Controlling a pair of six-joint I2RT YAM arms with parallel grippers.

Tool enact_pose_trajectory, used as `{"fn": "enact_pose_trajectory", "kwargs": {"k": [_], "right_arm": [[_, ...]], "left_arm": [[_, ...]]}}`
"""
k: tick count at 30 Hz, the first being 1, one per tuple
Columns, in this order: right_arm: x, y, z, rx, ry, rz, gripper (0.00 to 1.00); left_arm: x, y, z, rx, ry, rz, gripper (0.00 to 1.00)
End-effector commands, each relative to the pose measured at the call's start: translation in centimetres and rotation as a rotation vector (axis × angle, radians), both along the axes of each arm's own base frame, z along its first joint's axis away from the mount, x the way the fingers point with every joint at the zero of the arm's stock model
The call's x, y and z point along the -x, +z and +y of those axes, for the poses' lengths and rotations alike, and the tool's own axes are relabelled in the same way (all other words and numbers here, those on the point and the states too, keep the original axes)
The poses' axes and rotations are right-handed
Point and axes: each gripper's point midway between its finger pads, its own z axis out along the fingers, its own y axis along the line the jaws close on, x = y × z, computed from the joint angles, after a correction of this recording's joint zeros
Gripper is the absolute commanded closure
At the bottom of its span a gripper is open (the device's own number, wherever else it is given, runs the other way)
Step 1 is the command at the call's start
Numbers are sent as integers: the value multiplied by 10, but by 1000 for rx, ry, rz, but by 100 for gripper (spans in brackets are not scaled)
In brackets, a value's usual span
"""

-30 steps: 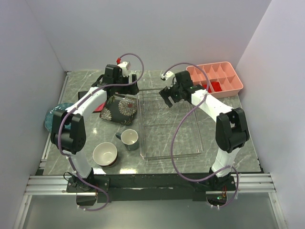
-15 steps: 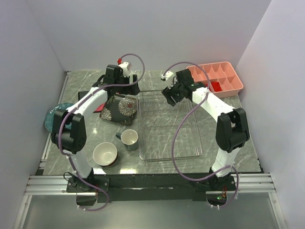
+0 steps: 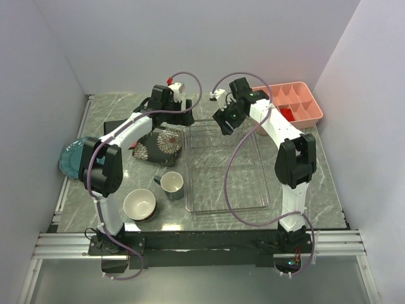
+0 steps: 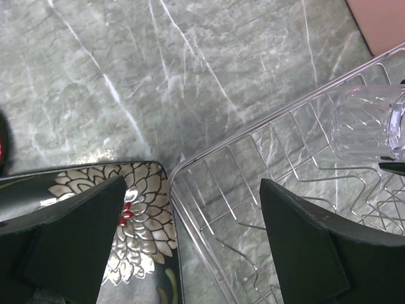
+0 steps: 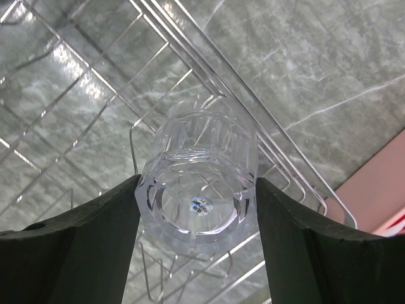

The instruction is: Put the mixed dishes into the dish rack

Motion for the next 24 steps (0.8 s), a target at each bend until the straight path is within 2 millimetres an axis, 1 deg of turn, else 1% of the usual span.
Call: {"fn": "enact_pose_trajectory", "kwargs": {"k": [1, 5, 6, 8, 9, 11, 12, 14, 16, 17, 18, 19, 20, 21, 22, 24], "right_arm": [[16, -2, -12, 47, 48, 102, 64], [18, -12, -13, 61, 57, 130, 63], [14, -13, -12, 58, 55, 118, 63], [13, -18, -13, 63, 37, 122, 59], [10, -19, -13, 62, 37, 109, 59], [12, -24, -14, 76, 48, 114, 58], [14, -27, -14, 82, 54, 127, 59], [15, -30, -11, 74, 71, 152, 70], [15, -23, -7, 46, 80, 151, 74], [14, -17, -6, 42, 89, 136, 74], [20, -14, -8, 48, 107, 154, 73], [17, -4, -7, 57, 153, 125, 72], [18, -5, -9, 73, 179, 134, 72], [24, -5, -12, 96, 207, 152, 72], [19, -8, -15, 119, 241, 145, 72], [20, -10, -19, 151, 271, 162, 73]], "left_arm": [[-12, 24, -8, 39, 8, -55, 7], [-13, 20, -7, 38, 15, -46, 7], [-13, 20, -8, 37, 15, -47, 7], [-14, 20, -8, 34, 16, -47, 7], [-14, 20, -8, 32, 15, -47, 7], [-15, 20, -7, 29, 16, -50, 7], [-16, 20, -7, 27, 18, -52, 7], [-15, 19, -6, 28, 19, -49, 7], [-15, 18, -7, 28, 16, -46, 7], [-14, 17, -7, 27, 14, -45, 7], [-14, 18, -7, 26, 11, -48, 7], [-14, 18, -9, 27, 2, -50, 7], [-14, 17, -10, 27, -2, -51, 6], [-14, 18, -12, 27, -7, -53, 7], [-15, 18, -13, 28, -10, -54, 7], [-15, 14, -18, 21, -20, -51, 6]]}}
